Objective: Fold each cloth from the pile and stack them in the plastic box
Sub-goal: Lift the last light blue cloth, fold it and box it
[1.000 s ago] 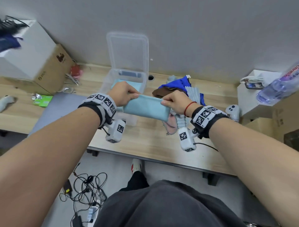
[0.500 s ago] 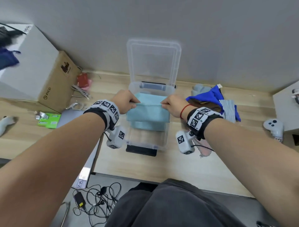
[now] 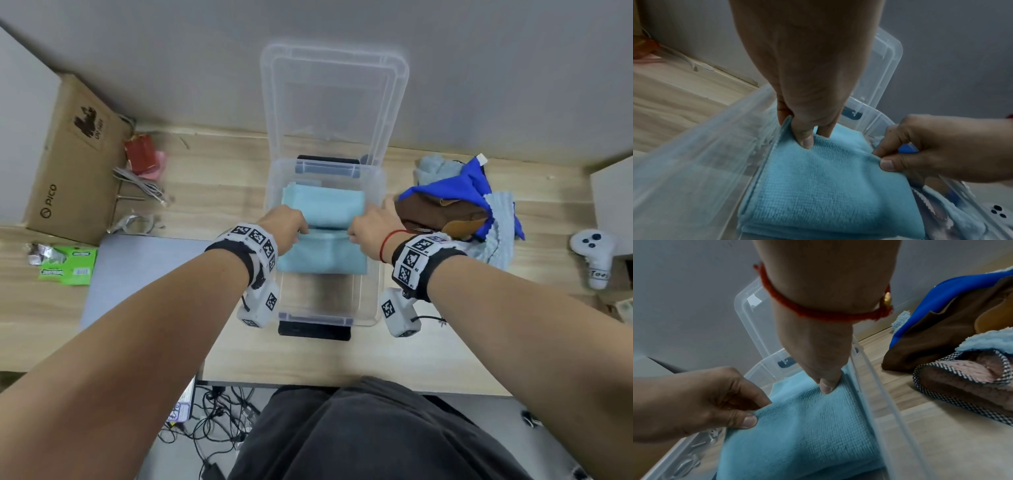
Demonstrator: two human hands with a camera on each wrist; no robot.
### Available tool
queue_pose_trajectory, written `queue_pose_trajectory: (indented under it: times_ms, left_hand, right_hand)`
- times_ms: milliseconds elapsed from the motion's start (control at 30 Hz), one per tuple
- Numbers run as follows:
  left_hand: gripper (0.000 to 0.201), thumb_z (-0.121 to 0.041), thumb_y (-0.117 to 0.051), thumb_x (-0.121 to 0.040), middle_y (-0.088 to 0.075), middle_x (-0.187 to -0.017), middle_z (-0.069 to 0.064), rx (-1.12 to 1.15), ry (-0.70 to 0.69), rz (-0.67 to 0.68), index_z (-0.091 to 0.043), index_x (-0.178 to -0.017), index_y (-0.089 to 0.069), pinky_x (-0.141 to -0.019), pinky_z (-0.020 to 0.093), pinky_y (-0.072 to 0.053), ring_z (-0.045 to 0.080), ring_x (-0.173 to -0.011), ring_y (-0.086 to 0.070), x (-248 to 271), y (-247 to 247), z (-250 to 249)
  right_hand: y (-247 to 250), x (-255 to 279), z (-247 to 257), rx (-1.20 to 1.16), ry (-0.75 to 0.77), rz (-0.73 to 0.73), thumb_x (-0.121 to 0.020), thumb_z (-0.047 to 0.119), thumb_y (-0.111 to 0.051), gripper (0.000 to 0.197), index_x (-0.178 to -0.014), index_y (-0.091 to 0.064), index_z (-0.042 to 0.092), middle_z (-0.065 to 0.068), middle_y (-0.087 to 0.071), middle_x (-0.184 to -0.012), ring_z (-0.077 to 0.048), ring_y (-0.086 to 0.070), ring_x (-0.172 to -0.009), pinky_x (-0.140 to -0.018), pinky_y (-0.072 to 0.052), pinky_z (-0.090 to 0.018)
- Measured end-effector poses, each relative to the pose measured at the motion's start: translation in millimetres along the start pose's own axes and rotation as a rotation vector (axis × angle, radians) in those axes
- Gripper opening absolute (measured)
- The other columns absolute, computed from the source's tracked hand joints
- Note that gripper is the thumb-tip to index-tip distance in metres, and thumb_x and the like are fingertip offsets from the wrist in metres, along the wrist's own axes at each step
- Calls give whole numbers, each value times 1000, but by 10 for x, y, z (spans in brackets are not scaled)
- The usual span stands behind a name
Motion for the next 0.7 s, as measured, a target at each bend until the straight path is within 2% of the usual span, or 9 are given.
queue_pose_trajectory:
  times_ms: [67,200,333,400,467,533,600,700]
  left_hand:
    - [41,5,-54,-88,-62,-119,11,-33,4,-15,-14,-123,-63,-92,33,-48,28,-107,-60,-70,-7,23]
    - [40,8,-51,-87,-61,-115,14,-109,9,-52,-13,-118,-64,-88,38,-50,33,-102,-60,-156,59,8]
    - [28,8,-56,-83,-60,-104,13,-189,12,-134,-9,-103,-65,-75,38,-50,33,-93,-59,-165,110,25]
    - [24,9,-57,-83,-58,-102,12,-191,1,-186,-7,-99,-64,-71,36,-47,31,-91,-57,-149,157,38]
    - [26,8,-56,-83,-57,-101,7,-134,-18,-208,-12,-97,-64,-70,32,-42,28,-90,-56,-152,186,39]
    - [31,4,-56,-81,-62,-99,2,-72,-66,-157,-20,-96,-68,-72,31,-46,25,-91,-60,-148,142,-32]
    - [33,2,-56,-80,-66,-98,0,-29,-111,-64,-23,-94,-72,-78,32,-52,23,-90,-64,-119,17,-116]
    - [34,-1,-59,-85,-64,-111,2,-87,-76,41,-25,-104,-71,-85,37,-53,26,-98,-64,-51,-175,-102]
  right_hand:
    - [16,-34,-8,10,-23,-12,-94,25,-52,15,-84,-63,26,4,-63,-83,-24,-51,-99,-94,-23,-47]
    - [37,-79,-31,23,-71,-55,-92,27,-56,13,-86,-67,26,5,-64,-80,-23,-50,-96,-88,-25,-43]
    - [94,-44,-52,-4,-107,-133,-84,28,-65,3,-85,-63,26,4,-62,-84,-24,-50,-91,-80,-27,-41]
    - [118,-20,-46,-18,-128,-184,-75,21,-71,13,-81,-59,23,3,-60,-80,-25,-51,-83,-76,-29,-39]
    - [194,7,2,-40,-92,-272,-71,16,-72,16,-80,-60,23,3,-59,-78,-25,-53,-80,-75,-31,-40]
    - [235,33,119,-112,12,-291,-78,19,-66,11,-87,-64,24,2,-62,-86,-26,-55,-87,-79,-32,-40]
    - [178,37,274,-156,121,-207,-86,26,-57,15,-98,-65,27,4,-62,-97,-24,-54,-98,-83,-32,-39]
    - [44,56,414,-122,192,-81,-89,30,-53,20,-104,-66,33,8,-63,-105,-20,-54,-105,-85,-30,-36]
Point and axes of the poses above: each hand's wrist, its own x-axis away from the middle knuckle, its own y-axis out of the back of the hand, z = x × y, the point moved 9 cm from there along -x, towards the middle knuckle
